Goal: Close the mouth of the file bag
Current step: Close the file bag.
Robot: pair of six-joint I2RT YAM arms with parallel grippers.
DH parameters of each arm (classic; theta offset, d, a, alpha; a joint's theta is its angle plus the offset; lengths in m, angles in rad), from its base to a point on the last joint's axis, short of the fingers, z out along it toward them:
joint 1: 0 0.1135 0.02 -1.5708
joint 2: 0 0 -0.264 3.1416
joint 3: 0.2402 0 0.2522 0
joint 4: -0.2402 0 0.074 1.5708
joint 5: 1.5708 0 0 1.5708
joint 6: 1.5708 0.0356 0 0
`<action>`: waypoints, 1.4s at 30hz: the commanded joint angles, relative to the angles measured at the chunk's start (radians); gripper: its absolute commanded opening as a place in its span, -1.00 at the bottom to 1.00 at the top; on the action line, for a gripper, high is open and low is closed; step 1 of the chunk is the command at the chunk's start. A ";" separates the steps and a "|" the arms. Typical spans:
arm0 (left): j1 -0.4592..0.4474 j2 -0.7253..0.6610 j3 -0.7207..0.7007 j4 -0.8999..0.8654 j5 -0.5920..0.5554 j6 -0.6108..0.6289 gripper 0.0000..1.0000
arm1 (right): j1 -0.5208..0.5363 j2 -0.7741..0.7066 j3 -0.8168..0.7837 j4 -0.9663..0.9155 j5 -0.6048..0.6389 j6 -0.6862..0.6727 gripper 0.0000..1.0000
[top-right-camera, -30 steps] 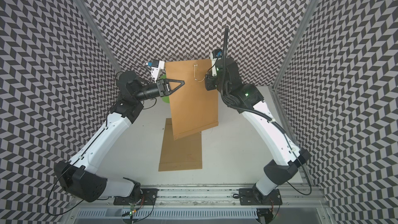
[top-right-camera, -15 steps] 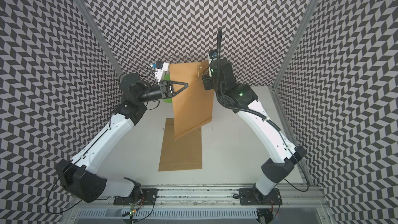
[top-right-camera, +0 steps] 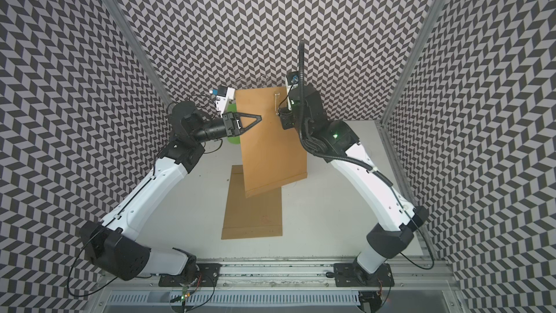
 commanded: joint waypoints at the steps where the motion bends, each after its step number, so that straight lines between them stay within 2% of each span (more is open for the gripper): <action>1: -0.015 -0.004 0.016 -0.017 0.007 0.024 -1.00 | 0.006 -0.020 0.041 0.061 0.016 -0.023 -1.00; 11: -0.033 -0.012 -0.005 -0.014 0.017 0.022 -1.00 | 0.006 0.030 0.069 0.099 0.023 -0.038 -1.00; 22: -0.024 0.002 0.026 0.009 0.022 -0.004 -1.00 | 0.003 -0.026 -0.051 0.137 0.037 -0.024 -1.00; 31: -0.025 0.002 -0.007 0.158 0.062 -0.148 -1.00 | -0.047 -0.068 -0.164 0.204 0.021 -0.002 -1.00; 37: -0.035 0.002 -0.073 0.421 0.098 -0.363 -1.00 | -0.071 -0.108 -0.251 0.313 -0.005 0.000 -1.00; 42: -0.041 0.000 -0.084 0.361 0.097 -0.313 -1.00 | -0.085 -0.101 -0.226 0.324 -0.022 -0.003 -1.00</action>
